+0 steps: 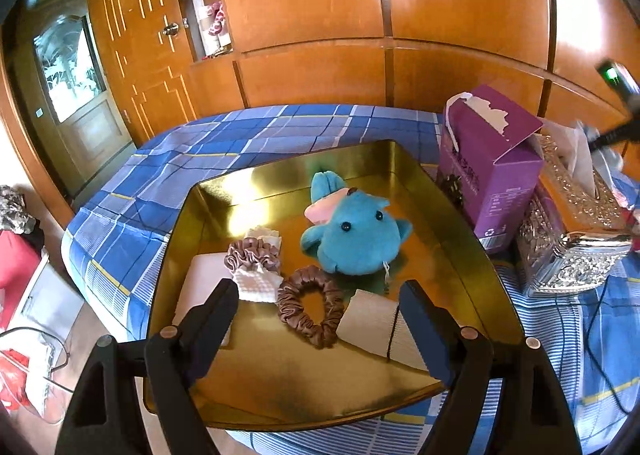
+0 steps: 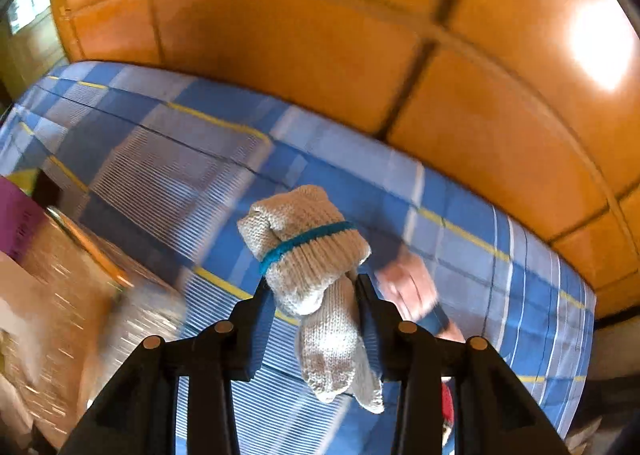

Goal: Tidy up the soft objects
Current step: 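Carry the white knit socks to the gold tray and release them with the right gripper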

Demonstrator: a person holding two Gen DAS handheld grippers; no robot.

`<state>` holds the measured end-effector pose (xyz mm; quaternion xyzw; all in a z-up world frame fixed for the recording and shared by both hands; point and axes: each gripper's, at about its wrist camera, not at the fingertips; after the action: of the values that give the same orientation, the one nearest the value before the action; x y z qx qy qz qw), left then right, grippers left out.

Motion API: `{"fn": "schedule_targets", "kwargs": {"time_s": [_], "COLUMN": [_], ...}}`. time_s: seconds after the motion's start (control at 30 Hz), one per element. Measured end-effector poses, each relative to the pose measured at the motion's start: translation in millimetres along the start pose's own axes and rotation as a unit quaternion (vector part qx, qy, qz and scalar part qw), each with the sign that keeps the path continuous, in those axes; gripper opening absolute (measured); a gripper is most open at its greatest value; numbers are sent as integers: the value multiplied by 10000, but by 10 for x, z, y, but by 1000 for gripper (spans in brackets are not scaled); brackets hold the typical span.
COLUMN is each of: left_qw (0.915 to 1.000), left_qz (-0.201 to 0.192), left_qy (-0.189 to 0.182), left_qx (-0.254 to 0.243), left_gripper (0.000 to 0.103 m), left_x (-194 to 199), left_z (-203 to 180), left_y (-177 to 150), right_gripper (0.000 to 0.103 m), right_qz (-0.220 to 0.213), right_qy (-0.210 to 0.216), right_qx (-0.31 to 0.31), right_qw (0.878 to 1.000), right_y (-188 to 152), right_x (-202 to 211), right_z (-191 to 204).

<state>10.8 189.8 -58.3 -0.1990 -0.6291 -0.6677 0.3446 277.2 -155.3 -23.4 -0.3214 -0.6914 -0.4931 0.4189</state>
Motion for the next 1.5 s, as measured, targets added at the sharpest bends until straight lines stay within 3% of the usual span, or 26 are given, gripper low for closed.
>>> {"fn": "schedule_targets", "kwargs": {"time_s": [0.2,0.47,0.77,0.9,1.17,1.4,1.5], "left_qw": [9999,9998,9993,9980,9945,9937,9934], "left_qz": [14,20,-89,-268,-181,-132,-87], "left_qy": [-116,-173,-238,-118,23,-19,-33], "left_qx": [-31,38,259,557,1029,1110,1143], "left_gripper": [83,84,84,84,84,84,84], "left_x": [40,78,131,173,94,48,18], "left_z": [-33,-14,78,234,501,545,562], "left_y": [-31,-71,-87,-75,-93,-105,-110], "right_gripper": [39,39,39,39,39,42,43], "right_qz": [-346,-596,-832,-863,-569,-325,-418], "right_qy": [460,1126,2307,2574,2702,2227,1966], "right_qx": [278,707,1076,1202,834,439,505], "right_qw": [9980,9893,9635,9549,9575,9733,9783], "right_y": [299,351,170,77,81,187,203], "right_x": [364,792,1360,1405,972,478,405], "right_z": [481,1155,1838,2162,2691,2985,3064]}}
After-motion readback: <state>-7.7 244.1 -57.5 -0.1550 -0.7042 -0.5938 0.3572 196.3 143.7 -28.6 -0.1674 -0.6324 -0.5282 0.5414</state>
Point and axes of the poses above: each gripper's, at about its wrist camera, not at the fingertips, and x roughly against the way its jaws point, z to its left, y to its top, and after that the axes turned 1 degree about y, right-handed
